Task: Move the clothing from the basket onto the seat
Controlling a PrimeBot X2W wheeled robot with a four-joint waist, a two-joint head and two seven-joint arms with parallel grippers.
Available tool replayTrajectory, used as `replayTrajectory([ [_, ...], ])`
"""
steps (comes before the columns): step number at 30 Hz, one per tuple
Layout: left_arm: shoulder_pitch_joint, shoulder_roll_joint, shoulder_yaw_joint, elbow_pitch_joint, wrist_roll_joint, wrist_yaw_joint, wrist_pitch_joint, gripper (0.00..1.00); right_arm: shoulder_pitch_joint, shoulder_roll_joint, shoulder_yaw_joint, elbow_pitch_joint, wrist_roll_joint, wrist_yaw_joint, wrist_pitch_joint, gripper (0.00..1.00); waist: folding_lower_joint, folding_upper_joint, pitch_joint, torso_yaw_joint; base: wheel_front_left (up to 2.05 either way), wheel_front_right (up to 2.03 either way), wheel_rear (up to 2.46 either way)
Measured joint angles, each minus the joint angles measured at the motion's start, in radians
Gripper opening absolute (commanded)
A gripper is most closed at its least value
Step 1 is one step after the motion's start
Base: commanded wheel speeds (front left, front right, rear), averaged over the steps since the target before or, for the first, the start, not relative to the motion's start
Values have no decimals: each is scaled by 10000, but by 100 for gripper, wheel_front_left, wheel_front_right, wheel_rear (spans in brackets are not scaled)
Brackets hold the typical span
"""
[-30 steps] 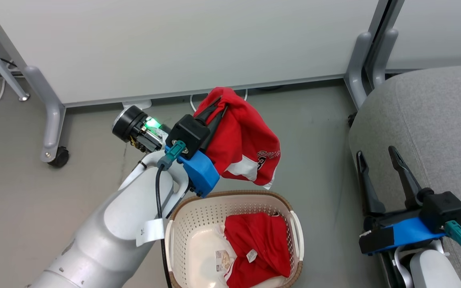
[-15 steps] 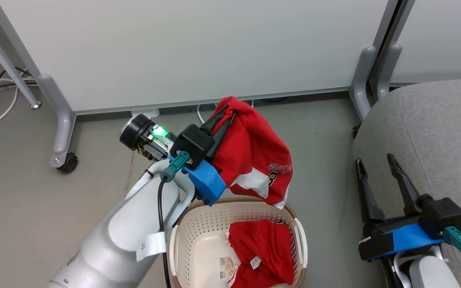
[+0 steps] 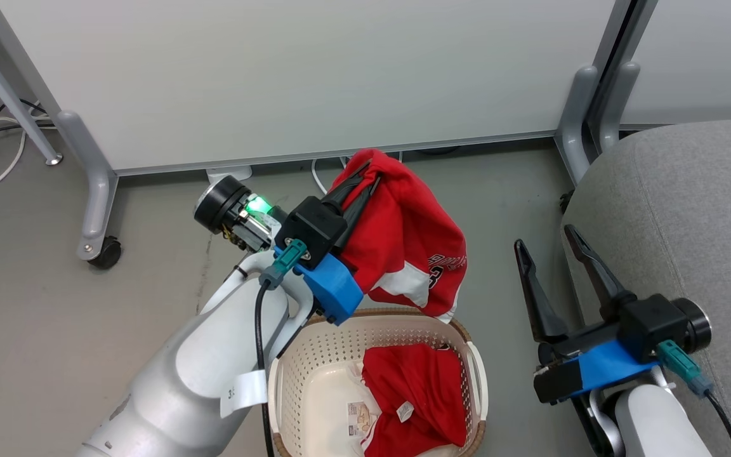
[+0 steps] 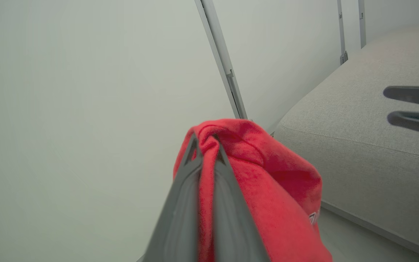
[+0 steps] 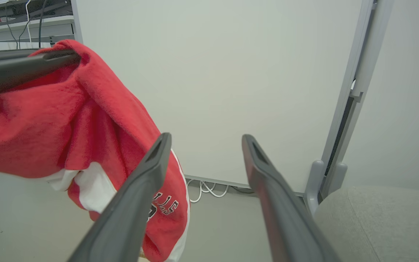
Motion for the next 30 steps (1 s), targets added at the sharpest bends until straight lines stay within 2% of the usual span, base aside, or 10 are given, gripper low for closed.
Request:
replayTrajectory([
  [8, -56, -161, -52, -92, 178, -81, 0, 0, -1090, -589, 1632, 454, -86, 2, 0, 100, 0, 0, 151, 100, 0, 0, 0],
  [14, -125, -324, -194, -182, 318, -157, 2, 0, -1872, -934, 2443, 1053, -130, 2, 0, 100, 0, 0, 227, 236, 0, 0, 0],
  [22, -179, -487, -332, -387, 477, -240, 0, 0, -2621, -1331, 2968, 2144, -426, 2, -2, 100, 1, 0, 330, 481, 0, 0, 0],
  [30, -198, -625, -539, -485, 514, -309, 0, 0, -3109, -1430, 3221, 2892, -571, 2, -2, 100, 0, 0, 301, 642, 0, 0, 0],
])
